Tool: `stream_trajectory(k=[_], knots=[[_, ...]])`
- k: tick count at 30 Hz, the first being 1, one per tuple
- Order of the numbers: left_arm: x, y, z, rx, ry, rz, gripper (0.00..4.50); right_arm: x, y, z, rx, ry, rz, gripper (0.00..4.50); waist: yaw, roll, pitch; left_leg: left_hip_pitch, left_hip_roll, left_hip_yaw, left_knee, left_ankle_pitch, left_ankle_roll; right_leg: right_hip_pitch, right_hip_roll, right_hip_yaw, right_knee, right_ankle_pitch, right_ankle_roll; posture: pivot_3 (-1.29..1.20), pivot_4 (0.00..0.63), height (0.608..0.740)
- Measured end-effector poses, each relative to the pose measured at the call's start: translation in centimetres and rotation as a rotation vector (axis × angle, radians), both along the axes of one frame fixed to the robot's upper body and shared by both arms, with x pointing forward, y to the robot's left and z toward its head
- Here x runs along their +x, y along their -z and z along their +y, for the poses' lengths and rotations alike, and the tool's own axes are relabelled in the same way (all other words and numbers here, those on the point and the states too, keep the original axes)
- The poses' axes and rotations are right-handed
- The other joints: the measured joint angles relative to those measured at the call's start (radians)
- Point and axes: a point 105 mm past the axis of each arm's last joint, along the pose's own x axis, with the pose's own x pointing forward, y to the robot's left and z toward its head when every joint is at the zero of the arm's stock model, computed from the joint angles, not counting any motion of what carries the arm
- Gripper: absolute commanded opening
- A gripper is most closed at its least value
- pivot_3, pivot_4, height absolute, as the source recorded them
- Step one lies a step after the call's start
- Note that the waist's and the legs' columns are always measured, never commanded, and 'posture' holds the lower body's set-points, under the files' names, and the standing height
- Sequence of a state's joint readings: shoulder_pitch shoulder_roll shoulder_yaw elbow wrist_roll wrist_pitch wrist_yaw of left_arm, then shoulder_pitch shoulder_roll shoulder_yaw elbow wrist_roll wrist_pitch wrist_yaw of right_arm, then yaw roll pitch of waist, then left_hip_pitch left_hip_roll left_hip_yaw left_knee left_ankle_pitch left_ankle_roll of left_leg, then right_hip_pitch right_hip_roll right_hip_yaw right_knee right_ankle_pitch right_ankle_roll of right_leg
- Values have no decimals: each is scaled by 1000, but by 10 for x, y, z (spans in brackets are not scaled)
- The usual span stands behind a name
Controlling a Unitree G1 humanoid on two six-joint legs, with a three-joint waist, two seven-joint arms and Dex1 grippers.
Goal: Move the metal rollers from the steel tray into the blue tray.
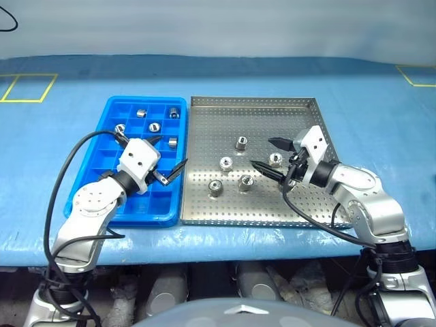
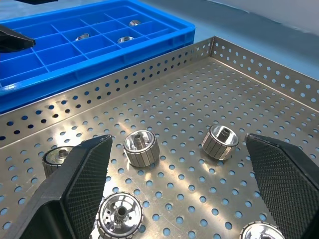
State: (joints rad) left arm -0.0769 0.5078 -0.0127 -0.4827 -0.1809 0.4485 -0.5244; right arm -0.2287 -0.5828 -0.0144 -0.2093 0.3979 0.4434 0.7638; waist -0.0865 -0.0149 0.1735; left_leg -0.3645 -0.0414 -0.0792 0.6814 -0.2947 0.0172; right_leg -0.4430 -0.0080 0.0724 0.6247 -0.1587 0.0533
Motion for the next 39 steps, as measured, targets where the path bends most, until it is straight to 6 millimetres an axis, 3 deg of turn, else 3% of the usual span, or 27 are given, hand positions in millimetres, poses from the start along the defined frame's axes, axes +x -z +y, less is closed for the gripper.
stream_trajectory(k=[5, 29, 39], knots=[[-1, 1, -6, -79, 19, 32, 4485, 0, -1, 0, -3, 6, -4, 4500, 0, 0, 0, 0, 0, 0, 0, 0, 0, 0, 0, 0, 0, 0, 0, -139, 150, 740], [1, 8, -3, -88, -10, 99, 4485, -2, -4, 1, -8, 9, -22, 4500, -7, 0, 0, 0, 0, 1, 1, 0, 0, 0, 0, 0, 1, 0, 0, -145, 150, 740], [3, 9, -13, -110, 11, 143, 4485, -3, -1, 1, -9, 11, -15, 4500, -7, 0, 0, 0, 0, 1, 1, 0, 0, 1, 0, 0, 1, 0, 0, -153, 150, 740]])
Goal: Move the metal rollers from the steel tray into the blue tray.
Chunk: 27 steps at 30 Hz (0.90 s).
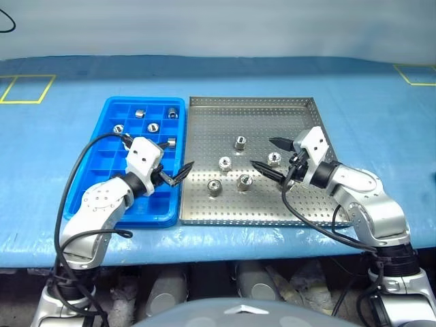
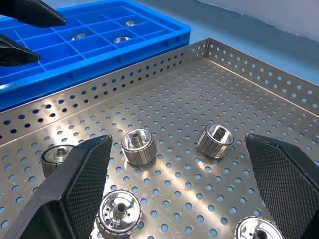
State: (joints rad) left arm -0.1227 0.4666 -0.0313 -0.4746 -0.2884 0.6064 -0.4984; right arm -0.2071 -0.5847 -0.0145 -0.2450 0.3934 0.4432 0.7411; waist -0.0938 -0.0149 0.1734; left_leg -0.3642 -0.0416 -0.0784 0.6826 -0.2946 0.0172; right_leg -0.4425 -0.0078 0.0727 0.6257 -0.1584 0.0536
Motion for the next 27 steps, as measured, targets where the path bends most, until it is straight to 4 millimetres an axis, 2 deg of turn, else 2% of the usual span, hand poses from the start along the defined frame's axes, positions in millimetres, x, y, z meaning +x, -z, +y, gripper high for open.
stream_trajectory(k=[11, 16, 27], knots=[[-3, 6, -50, 3, 166, 95, 4485, -7, 10, -3, -12, 13, 20, 4500, -13, 0, 0, 1, 0, 1, 0, 0, 0, 1, 0, 1, 0, 0, 0, -211, 150, 740], [0, 27, -58, 28, 167, 203, 4485, -12, 11, -7, -11, 32, 13, 4500, -33, 0, 0, 1, 0, 2, 1, 0, 0, 2, 1, 1, 0, 0, 1, -227, 150, 740], [0, 49, -60, 118, 151, 331, 4485, -13, 13, -9, -11, 50, 15, 4500, -65, 0, 0, 2, 0, 4, 1, 0, 0, 2, 2, 3, 1, 1, 2, -239, 150, 740]])
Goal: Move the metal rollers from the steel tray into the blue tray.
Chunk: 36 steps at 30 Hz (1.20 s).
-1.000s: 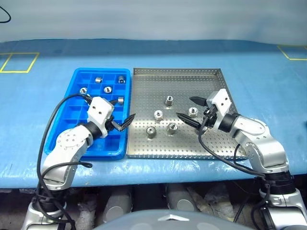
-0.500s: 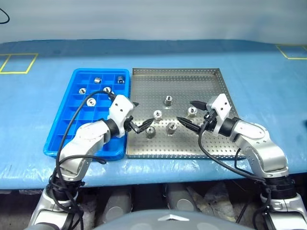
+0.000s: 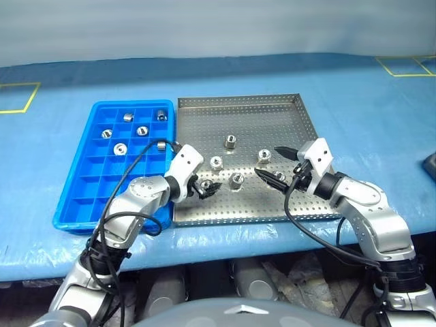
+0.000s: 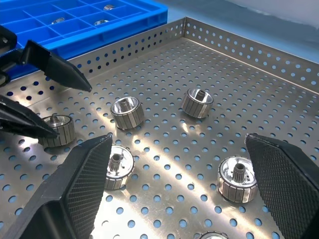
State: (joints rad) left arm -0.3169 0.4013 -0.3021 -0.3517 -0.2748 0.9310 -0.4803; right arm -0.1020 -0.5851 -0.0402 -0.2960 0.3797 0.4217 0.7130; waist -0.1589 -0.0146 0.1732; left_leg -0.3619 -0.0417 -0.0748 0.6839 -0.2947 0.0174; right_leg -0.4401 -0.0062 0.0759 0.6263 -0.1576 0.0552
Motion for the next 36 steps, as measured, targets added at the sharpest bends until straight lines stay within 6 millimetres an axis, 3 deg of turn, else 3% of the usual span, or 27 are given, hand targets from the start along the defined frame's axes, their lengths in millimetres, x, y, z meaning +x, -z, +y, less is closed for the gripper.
stream_trajectory(k=[15, 18, 22, 26, 29, 36], knots=[[1, 16, -5, 141, 34, 40, 4485, 1, 1, 1, 4, 14, -11, 4500, -17, 0, 0, 0, 0, 0, 0, 0, 0, 0, 0, 2, 0, 0, 1, -241, 150, 740], [2, 19, -5, 146, 34, 51, 3924, 1, 1, 1, 4, 18, -10, 4500, -18, 0, 0, 1, 0, 0, 0, 0, 0, 0, 0, 3, 0, 1, 1, -246, 150, 740], [2, 20, -5, 150, 35, 54, 2585, 2, 1, 1, 4, 21, -11, 4500, -19, 0, 0, 1, 0, 0, 0, 0, 1, 0, 1, 4, 0, 1, 2, -248, 150, 740], [2, 20, -5, 149, 41, 57, 2585, 2, 1, 1, 4, 23, -13, 4500, -20, 0, 0, 1, 0, 1, 0, 0, 1, 0, 1, 4, 0, 1, 2, -248, 150, 740], [2, 20, -4, 153, 43, 57, 1865, 1, 0, 1, 4, 22, -17, 4500, -21, 0, 0, 1, 0, 1, 0, 0, 1, 0, 1, 5, 0, 1, 2, -246, 150, 740], [2, 20, -4, 154, 43, 57, 1857, 2, -2, 2, 6, 25, -29, 4500, -21, 0, 0, 1, 0, 2, 0, 0, 1, 0, 1, 5, 0, 1, 2, -244, 150, 740]])
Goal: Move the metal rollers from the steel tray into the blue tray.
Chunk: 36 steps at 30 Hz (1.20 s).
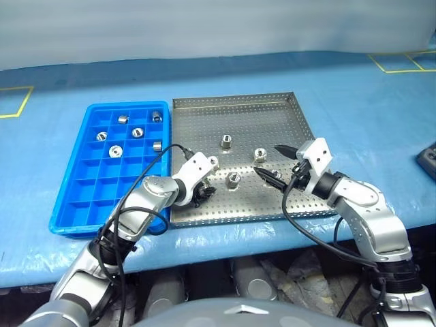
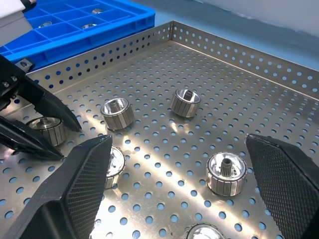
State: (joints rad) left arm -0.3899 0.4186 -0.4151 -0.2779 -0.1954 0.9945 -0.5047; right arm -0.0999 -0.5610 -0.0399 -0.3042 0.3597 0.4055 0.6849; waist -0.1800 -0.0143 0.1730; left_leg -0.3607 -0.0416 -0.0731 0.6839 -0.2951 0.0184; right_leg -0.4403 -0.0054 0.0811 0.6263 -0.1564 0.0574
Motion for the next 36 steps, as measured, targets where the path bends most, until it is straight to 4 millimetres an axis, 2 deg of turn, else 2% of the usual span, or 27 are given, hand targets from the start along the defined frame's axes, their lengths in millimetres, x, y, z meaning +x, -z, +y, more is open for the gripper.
stream_trajectory(k=[14, 25, 30, 33, 36], knots=[[1, -8, 12, 4, 9, -10, 1857, -1, 2, 10, 33, -6, -17, 4500, -15, 0, 0, 0, 0, 2, 0, 0, 1, -1, 0, 2, 0, 0, 1, -277, 150, 740], [9, -46, 21, -179, -37, -57, 1857, -3, 1, 20, 46, -33, -28, 4500, -27, 0, 0, 0, 0, 2, 0, -1, 1, -2, 0, 3, 0, 0, 1, -268, 150, 740], [10, -55, 29, -202, -65, -78, 1857, -3, 1, 24, 46, -52, -37, 4500, -27, 0, 0, -1, 0, 3, 0, -1, 1, -2, 0, 3, 0, 1, 1, -249, 150, 740], [14, -61, 46, -188, -140, -122, 1857, -5, 2, 29, 46, -76, -32, 4500, -28, 0, 0, 0, 0, 3, 0, -1, 1, -3, 1, 4, 0, 1, 1, -227, 150, 740], [16, -70, 78, -155, -257, -180, 1857, -8, 2, 37, 49, -130, -24, 4500, -28, 0, 0, 0, 1, 3, 0, -1, 1, -3, 1, 4, 1, 1, 1, -197, 150, 740]])
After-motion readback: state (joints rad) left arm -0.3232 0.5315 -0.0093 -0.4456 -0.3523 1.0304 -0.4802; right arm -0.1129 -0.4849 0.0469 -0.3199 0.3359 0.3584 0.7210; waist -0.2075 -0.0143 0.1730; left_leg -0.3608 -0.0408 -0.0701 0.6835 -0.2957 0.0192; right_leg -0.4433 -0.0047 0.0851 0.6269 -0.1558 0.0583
